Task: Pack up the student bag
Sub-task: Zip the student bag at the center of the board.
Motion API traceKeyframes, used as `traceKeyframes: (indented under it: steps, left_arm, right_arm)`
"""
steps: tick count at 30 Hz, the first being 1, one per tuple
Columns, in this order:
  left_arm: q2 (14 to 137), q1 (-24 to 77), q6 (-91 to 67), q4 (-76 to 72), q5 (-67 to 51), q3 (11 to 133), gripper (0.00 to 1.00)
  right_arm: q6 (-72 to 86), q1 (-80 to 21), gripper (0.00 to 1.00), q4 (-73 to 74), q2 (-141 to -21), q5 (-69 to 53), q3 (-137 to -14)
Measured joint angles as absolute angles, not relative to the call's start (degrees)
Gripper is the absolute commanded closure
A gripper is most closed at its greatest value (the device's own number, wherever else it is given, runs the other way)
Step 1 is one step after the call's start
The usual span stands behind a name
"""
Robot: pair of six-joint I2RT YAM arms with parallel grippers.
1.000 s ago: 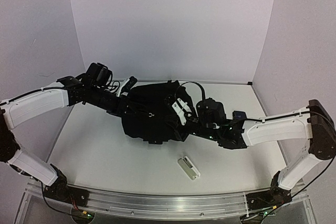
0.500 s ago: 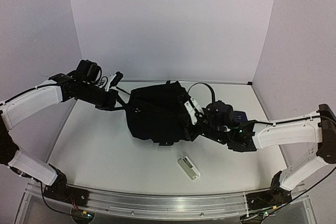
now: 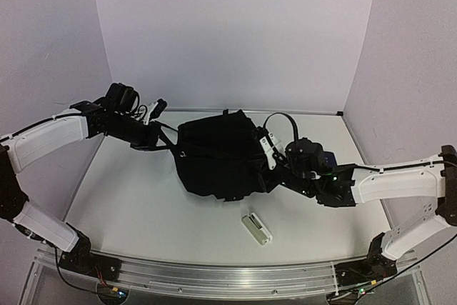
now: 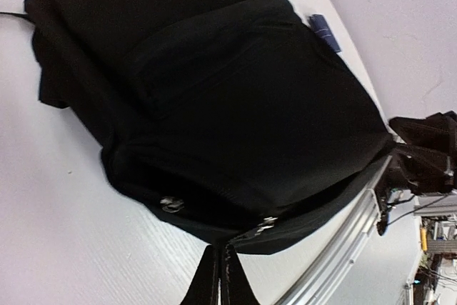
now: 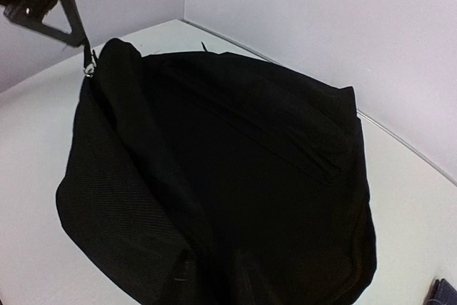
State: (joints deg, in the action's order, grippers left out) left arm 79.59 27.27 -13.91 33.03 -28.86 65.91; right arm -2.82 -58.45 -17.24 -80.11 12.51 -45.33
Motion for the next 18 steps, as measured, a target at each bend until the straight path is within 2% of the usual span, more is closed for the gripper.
traceKeyframes:
  steps: [2,6,10,18]
  left_arm:
    - [79.6,27.5,-13.9,32.4,-32.1,65.8,1.0]
    - [79.5,28.6,-13.8,31.8,-37.6,65.8,1.0]
    - [79.5,29.1,-13.8,31.4,-40.5,65.8,1.0]
    - [78.2,29.1,-14.0,30.9,-42.0,64.2,1.0]
  right_arm:
    - [-2.2,-58.3,0.44,-14.7,-80.0,11.2,-47.2]
    - [-3.1,-59.0,0.36,-11.0,-81.3,9.3,-53.8]
    - [-4.9,-61.3,0.36,-10.5,-86.5,7.4,-62.4]
    - [-8.6,-64.9,0.4,-9.3,-100.7,5.6,-71.8]
